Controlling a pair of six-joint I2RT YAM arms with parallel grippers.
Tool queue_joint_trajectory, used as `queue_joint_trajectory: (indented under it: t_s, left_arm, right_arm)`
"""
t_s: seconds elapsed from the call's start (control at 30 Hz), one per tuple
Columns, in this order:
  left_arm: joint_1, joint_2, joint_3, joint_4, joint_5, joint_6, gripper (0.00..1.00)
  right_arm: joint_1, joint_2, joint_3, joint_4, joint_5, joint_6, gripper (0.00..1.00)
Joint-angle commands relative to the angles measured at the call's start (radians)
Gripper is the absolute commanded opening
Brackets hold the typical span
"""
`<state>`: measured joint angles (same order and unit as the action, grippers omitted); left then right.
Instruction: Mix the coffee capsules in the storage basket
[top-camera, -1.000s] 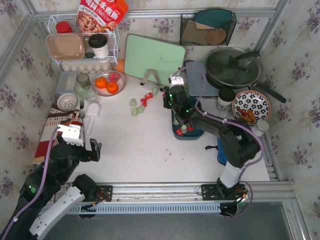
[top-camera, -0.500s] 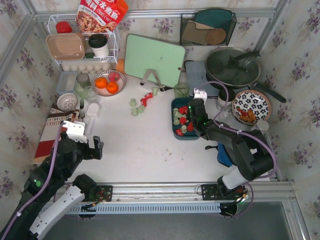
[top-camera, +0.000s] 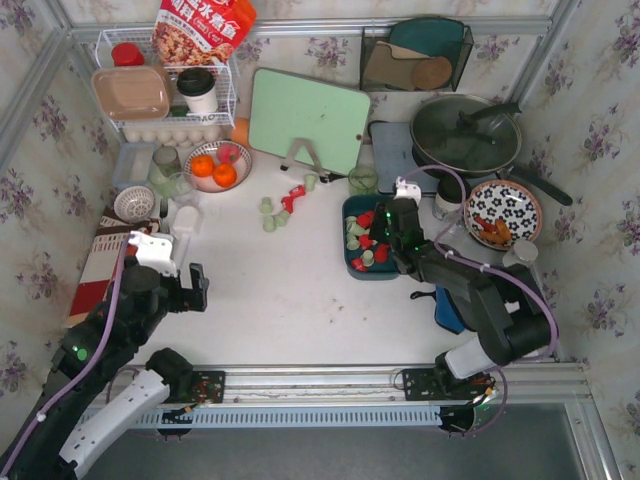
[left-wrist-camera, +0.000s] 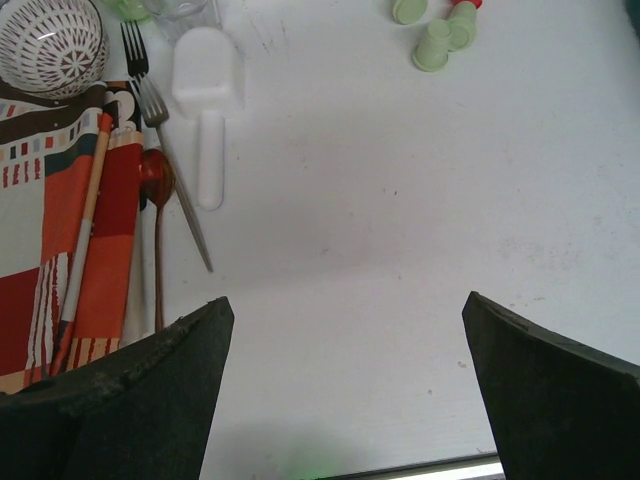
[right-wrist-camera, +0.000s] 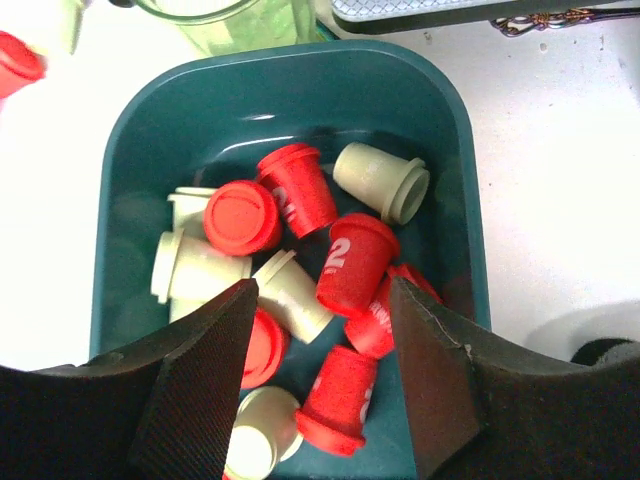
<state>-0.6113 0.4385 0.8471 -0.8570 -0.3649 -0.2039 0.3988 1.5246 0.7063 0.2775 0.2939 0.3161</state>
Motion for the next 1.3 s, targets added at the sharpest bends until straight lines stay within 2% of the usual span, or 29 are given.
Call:
queue_joint_trajectory:
  t_s: [0.0,0.2,0.33,0.47,0.6,0.87,0.97,1.1,1.27]
  left_arm:
    - [0.0,0.047,0.031,0.024,0.025,-0.046,0.99]
    - [0.001,0.193,0.051,0.091,0.04,-0.116,0.99]
    - [0.001,0.357,0.035,0.221,0.063,-0.149,0.99]
    - [0.001,0.575,0.072,0.288,0.002,-0.171,0.99]
    - [0.003,0.776,0.147,0.338,-0.046,-0.201,0.99]
    - [0.023,1.133,0.347,0.401,-0.003,-0.193,0.99]
    - [0.031,1.214,0.397,0.427,0.039,-0.176,1.0]
    - [0.032,1.281,0.424,0.476,0.085,-0.156,0.93]
    - [0.033,1.341,0.441,0.518,0.07,-0.133,0.86]
  right_arm:
    - [0.0,-0.098,-0.055,-0.005,-0.077,0.044,0.63]
    - [0.0,-0.266,-0.19,0.072,-0.1,0.066,0.63]
    - [0.0,-0.353,-0.218,0.085,-0.077,0.063,0.63]
    - [0.0,-0.414,-0.251,0.106,-0.063,0.072,0.63]
    - [0.0,-0.431,-0.253,0.107,-0.076,0.076,0.63]
    - [-0.001,-0.417,-0.246,0.101,-0.087,0.079,0.62]
    - [0.0,-0.417,-0.246,0.101,-0.085,0.078,0.62]
    - [0.0,-0.415,-0.246,0.103,-0.091,0.078,0.62]
    - [0.0,-0.409,-0.246,0.107,-0.103,0.081,0.62]
